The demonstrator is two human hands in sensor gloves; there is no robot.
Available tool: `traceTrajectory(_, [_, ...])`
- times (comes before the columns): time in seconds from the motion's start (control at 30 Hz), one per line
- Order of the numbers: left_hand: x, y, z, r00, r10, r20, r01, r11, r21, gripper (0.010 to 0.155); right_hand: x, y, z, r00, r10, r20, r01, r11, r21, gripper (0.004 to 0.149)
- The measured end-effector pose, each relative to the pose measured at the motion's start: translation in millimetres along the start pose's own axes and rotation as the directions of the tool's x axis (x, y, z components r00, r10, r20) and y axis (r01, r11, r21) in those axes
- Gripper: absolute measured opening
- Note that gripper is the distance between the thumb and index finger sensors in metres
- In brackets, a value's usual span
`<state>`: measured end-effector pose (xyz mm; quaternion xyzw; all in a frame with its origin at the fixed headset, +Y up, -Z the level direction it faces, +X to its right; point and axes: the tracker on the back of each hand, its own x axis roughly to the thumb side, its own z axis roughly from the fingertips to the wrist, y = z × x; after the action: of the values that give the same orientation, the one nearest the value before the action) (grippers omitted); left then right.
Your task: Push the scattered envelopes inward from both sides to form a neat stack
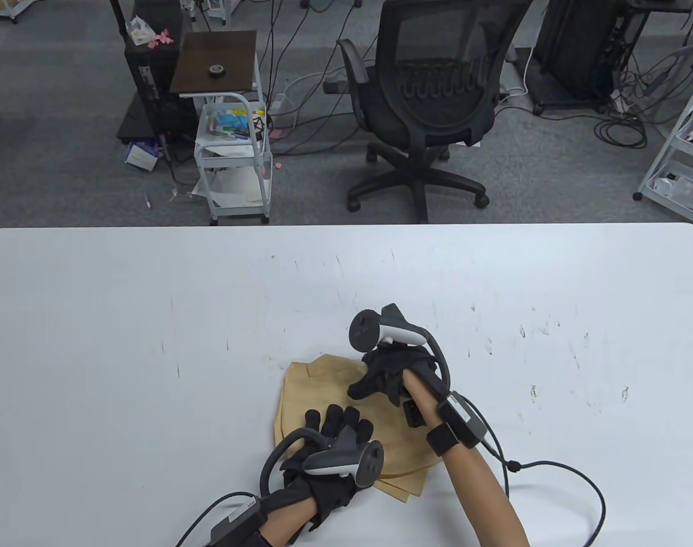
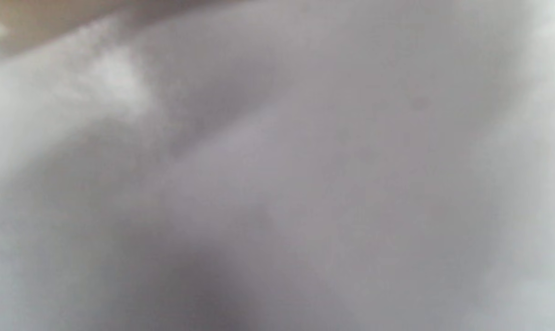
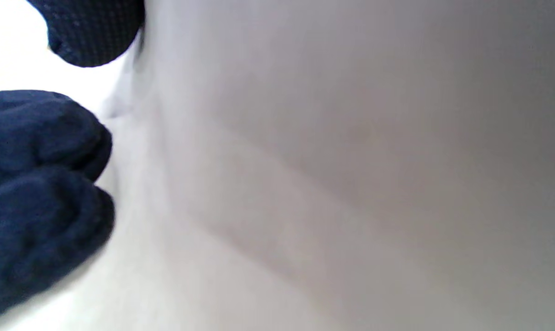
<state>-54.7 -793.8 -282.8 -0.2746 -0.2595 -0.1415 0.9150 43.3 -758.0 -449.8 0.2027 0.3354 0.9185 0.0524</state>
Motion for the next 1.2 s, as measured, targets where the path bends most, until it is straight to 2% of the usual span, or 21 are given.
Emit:
traceTrajectory(0.17, [0.0,-0.2,0.4,1.000,0.009,-0.011,-0.009,1.000,0.003,0.086,6.8,3.9,-0.8,0.999,0.030,-0.043,-0.031,0.999,-0.013,0.067])
traceTrajectory(0.33, [0.1,-0.5,1.2,1.000,0.013,-0.025,-0.013,1.000,-0.001,0.087,19.2,4.9,0.9,0.999,0.051,-0.006,-0.051,0.998,-0.044,0.057])
traceTrajectory(0.4, [0.0,-0.5,1.2,1.000,0.011,-0.027,-0.011,1.000,0.002,0.087,22.0,3.7,2.8,0.999,0.039,-0.001,-0.039,0.998,-0.045,0.059])
traceTrajectory(0.5, [-0.2,-0.2,0.9,0.999,0.010,-0.033,-0.011,1.000,0.000,0.087,29.2,1.9,8.6,0.994,0.095,0.054,-0.092,0.994,-0.066,0.061])
traceTrajectory(0.57, [0.4,0.2,1.2,0.999,0.007,-0.039,-0.007,1.000,-0.005,0.087,29.7,2.4,8.3,0.993,0.115,0.031,-0.112,0.992,-0.065,0.067])
traceTrajectory(0.67, [0.3,0.2,1.5,0.999,0.003,-0.046,-0.003,1.000,0.001,0.087,22.1,1.5,4.4,0.998,0.033,0.058,-0.031,0.999,-0.038,0.082])
traceTrajectory(0.7, [0.2,0.2,1.5,0.999,0.002,-0.048,-0.002,1.000,0.002,0.087,19.9,1.8,4.1,0.998,0.010,0.057,-0.009,1.000,-0.027,0.083])
traceTrajectory(0.8, [0.5,1.0,1.2,0.999,-0.005,-0.049,0.005,1.000,-0.003,0.087,13.1,4.8,1.9,0.993,-0.085,0.079,0.083,0.996,0.032,0.078])
traceTrajectory(1.03, [1.1,1.2,1.4,0.998,-0.019,-0.056,0.019,1.000,0.004,0.087,13.6,3.7,2.3,0.989,-0.097,0.111,0.091,0.994,0.064,0.059])
traceTrajectory(1.2, [3.0,1.7,2.7,0.995,-0.045,-0.086,0.046,0.999,0.012,0.088,23.1,-3.7,11.8,0.982,-0.072,0.176,0.068,0.997,0.032,0.061])
